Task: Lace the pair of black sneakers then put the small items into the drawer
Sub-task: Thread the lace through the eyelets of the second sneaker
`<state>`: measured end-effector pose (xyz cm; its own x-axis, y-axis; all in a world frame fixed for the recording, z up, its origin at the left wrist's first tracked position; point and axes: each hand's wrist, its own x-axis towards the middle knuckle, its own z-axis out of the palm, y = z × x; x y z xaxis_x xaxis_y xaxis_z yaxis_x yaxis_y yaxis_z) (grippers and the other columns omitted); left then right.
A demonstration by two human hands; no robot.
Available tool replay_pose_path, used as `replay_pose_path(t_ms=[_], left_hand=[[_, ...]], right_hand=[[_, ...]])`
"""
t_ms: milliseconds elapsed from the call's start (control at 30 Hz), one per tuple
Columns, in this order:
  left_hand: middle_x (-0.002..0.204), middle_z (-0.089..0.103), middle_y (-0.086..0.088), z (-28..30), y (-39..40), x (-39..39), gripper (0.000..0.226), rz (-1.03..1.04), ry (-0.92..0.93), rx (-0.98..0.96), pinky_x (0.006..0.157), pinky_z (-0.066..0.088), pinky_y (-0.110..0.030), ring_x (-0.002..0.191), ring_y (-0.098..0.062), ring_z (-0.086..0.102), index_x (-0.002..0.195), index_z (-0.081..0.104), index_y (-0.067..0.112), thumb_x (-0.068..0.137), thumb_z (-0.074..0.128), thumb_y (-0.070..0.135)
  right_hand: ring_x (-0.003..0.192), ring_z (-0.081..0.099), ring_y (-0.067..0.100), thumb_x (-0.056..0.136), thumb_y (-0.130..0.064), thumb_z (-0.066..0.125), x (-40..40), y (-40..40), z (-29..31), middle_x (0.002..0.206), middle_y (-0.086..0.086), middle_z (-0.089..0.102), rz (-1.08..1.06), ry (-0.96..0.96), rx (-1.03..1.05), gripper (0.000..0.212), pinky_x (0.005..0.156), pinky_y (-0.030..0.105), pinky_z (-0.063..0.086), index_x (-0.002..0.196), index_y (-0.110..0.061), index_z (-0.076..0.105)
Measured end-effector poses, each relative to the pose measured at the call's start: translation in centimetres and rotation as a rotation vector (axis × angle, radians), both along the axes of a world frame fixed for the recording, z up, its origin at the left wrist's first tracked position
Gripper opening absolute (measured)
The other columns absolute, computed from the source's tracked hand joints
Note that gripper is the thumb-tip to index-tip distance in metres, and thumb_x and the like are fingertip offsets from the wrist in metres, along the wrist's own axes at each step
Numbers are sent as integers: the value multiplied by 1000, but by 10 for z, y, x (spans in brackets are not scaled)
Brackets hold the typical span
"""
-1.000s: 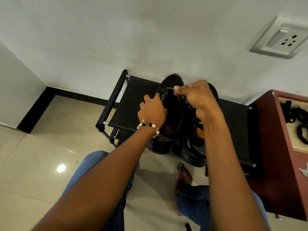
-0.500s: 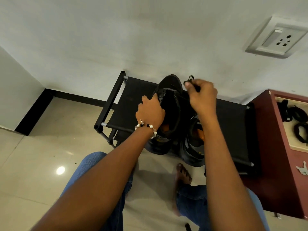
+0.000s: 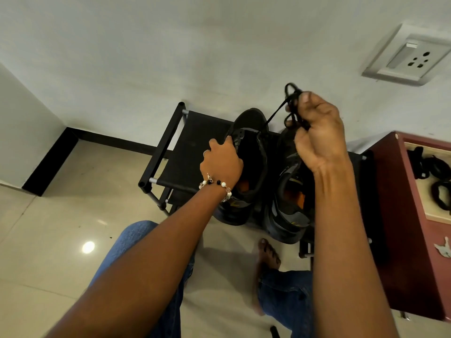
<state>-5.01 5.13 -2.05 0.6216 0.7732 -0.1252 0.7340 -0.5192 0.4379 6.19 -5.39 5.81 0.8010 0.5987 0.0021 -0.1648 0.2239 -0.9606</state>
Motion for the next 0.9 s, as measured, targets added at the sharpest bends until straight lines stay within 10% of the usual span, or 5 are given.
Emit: replay_pose_path(t_ms=[100, 200, 567, 767, 900], left_hand=[[132, 44, -14, 1, -1, 0, 55, -1, -3, 3, 74, 45, -37, 110, -36, 54, 146, 38, 26, 93, 52, 25], [132, 44, -14, 0, 1, 1, 54, 6, -10, -13, 76, 48, -39, 110, -37, 54, 146, 38, 26, 93, 52, 26], [113, 67, -8, 37, 44, 4, 48, -69, -316, -750, 88, 54, -30, 101, -17, 63, 125, 62, 16, 77, 64, 15], [96, 73, 0, 28, 55, 16, 16, -56, -525, -576, 85, 55, -29, 88, -12, 66, 100, 74, 20, 95, 59, 20], [102, 73, 1, 22, 46, 34, 20, -280, -321, -303, 91, 46, -23, 94, -11, 63, 105, 75, 18, 94, 61, 27]], right_hand=[[103, 65, 27, 100, -24, 45, -2, -1, -4, 96, 8, 71, 57, 204, 302, 14, 91, 40, 41, 92, -17, 54], [63, 56, 20, 100, -29, 48, -5, 3, -13, 72, 7, 58, -20, 429, 421, 19, 91, 50, 49, 92, -13, 55], [97, 67, 16, 87, -25, 72, -27, 18, -7, 98, 2, 73, 18, -422, -724, 19, 92, 38, 54, 100, -12, 76], [93, 63, 24, 87, -16, 72, -50, 15, 14, 98, 11, 70, 385, -791, -1089, 16, 83, 32, 50, 100, -7, 73], [79, 61, 23, 91, -11, 64, -43, 2, -13, 81, 7, 63, -81, -674, -989, 10, 67, 28, 45, 87, -2, 67]])
